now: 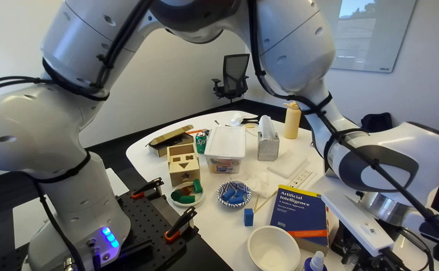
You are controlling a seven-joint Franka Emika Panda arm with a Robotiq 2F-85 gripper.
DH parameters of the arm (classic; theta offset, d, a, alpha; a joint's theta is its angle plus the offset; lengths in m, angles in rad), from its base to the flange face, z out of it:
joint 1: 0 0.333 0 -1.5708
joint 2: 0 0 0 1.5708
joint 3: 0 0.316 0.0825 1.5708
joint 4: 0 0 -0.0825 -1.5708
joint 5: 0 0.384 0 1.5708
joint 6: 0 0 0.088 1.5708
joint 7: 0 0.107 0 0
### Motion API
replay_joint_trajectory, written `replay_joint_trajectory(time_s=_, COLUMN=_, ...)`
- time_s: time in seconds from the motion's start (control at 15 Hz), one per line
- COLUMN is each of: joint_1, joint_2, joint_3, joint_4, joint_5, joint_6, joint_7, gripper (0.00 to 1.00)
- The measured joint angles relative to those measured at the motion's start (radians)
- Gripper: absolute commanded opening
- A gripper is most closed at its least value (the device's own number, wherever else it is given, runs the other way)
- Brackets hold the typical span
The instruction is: Move the clear cap to the table
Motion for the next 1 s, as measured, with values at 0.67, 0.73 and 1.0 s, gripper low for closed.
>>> replay_joint_trajectory(time_s=0.67, joint_1=-0.059, joint_2=0.201, joint_3=0.020, joint_4=0.208, joint_5=0.000, joint_6=-0.005, joint_7=0.000, gripper=0.07)
replay_joint_trajectory(time_s=0.73, joint_1=-0.063, joint_2=0.213, joint_3=0.022, joint_4=0.222, joint_5=0.000, joint_6=-0.006, joint_7=0.001, gripper=0.07)
replay_joint_trajectory(time_s=1.0, joint_1=-0.070, joint_2=0.245, joint_3=0.023, joint_4=0.260, joint_5=0.000, joint_6=-0.010, joint_7=0.010, gripper=0.07)
